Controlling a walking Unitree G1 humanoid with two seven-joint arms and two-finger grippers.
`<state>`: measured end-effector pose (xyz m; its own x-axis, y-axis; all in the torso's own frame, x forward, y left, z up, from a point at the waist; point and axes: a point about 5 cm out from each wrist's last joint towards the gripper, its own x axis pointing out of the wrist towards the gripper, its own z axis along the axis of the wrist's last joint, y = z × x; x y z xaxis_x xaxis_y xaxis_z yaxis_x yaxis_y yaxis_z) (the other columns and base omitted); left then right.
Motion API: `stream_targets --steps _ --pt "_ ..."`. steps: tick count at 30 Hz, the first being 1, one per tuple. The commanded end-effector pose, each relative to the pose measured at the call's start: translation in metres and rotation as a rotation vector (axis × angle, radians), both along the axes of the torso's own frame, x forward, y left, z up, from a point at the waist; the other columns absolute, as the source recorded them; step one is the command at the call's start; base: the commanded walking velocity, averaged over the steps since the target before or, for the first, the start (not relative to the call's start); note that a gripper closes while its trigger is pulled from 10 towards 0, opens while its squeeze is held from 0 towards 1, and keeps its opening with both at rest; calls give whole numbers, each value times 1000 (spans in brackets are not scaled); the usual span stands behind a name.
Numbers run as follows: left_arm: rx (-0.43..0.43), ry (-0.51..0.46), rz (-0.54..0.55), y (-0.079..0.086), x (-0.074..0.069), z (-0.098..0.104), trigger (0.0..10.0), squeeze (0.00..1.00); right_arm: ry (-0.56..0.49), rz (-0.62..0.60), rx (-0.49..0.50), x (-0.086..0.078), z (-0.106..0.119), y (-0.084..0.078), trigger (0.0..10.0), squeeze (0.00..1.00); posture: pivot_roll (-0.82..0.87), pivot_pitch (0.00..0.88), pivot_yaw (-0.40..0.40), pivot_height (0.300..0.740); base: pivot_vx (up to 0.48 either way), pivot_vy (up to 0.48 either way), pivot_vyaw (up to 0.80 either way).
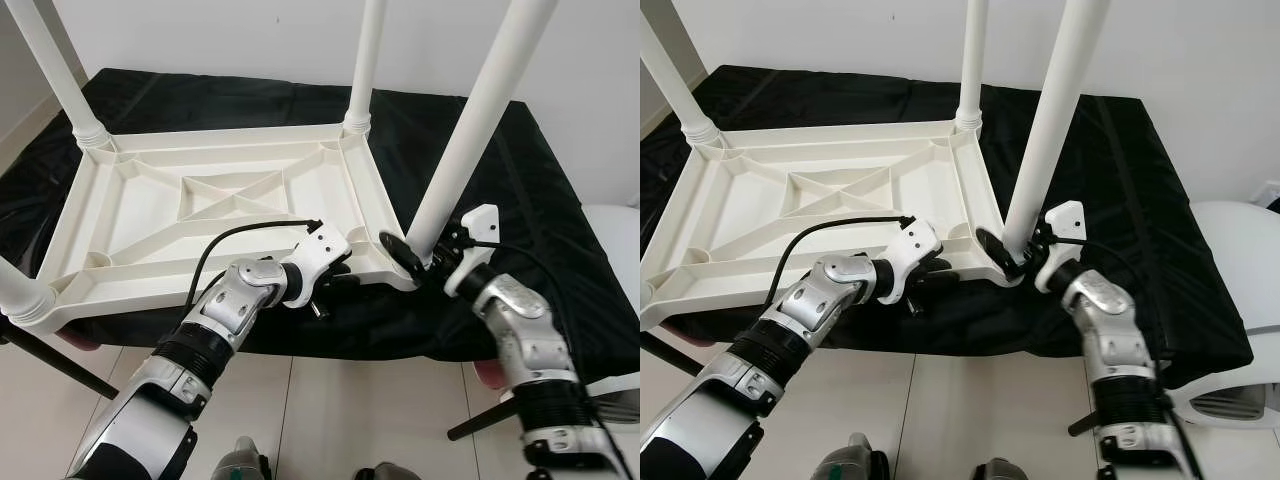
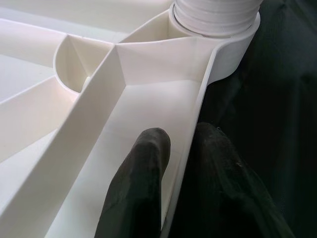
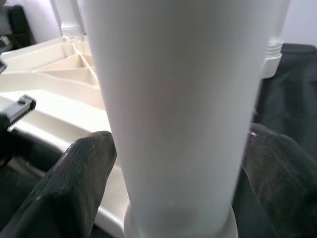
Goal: Building children table
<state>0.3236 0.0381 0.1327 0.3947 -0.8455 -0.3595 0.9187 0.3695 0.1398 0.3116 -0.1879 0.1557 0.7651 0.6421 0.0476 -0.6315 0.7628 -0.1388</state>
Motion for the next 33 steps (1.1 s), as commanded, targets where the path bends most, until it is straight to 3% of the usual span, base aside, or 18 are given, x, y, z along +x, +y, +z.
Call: stream_targets --steps 1,6,18,19,20,22,23,24,25,33 --pt "6 -4 -79 -3 -1 5 10000 0 19 67 -16 2 -3 -1 10000 0 -33 7 22 740 0 0 0" --pt "8 -4 -82 -4 -1 5 10000 0 25 81 -49 10 -2 -14 10000 0 -33 0 22 740 0 0 0" --pt "7 -5 -84 -5 -1 5 10000 0 14 95 -42 19 2 -20 10000 0 -33 0 24 740 0 0 0" --pt "8 -6 -85 -5 -1 5 10000 0 10 101 -37 21 3 -20 9686 0 -33 0 25 740 0 0 0" --pt "9 -6 -85 -5 -1 5 10000 0 5 108 -37 22 4 -20 5451 0 -33 0 25 740 0 0 0" --pt "9 -6 -85 -5 -1 5 10000 0 5 108 -37 22 4 -20 5451 0 -33 0 25 740 0 0 0" --pt "9 -6 -85 -5 -1 5 10000 0 2 114 -29 22 4 -20 4431 0 -33 0 25 740 0 0 0" --pt "9 -6 -85 -5 -1 5 10000 0 2 114 -29 22 4 -20 4431 0 -33 0 25 740 0 0 0" --pt "8 -5 -85 -5 -1 5 10000 0 -4 131 -9 22 5 -19 0 0 -32 0 23 740 0 0 0" --pt "7 -5 -82 -4 -1 5 10000 0 -4 162 34 15 0 -15 0 0 -32 0 19 740 0 0 0"
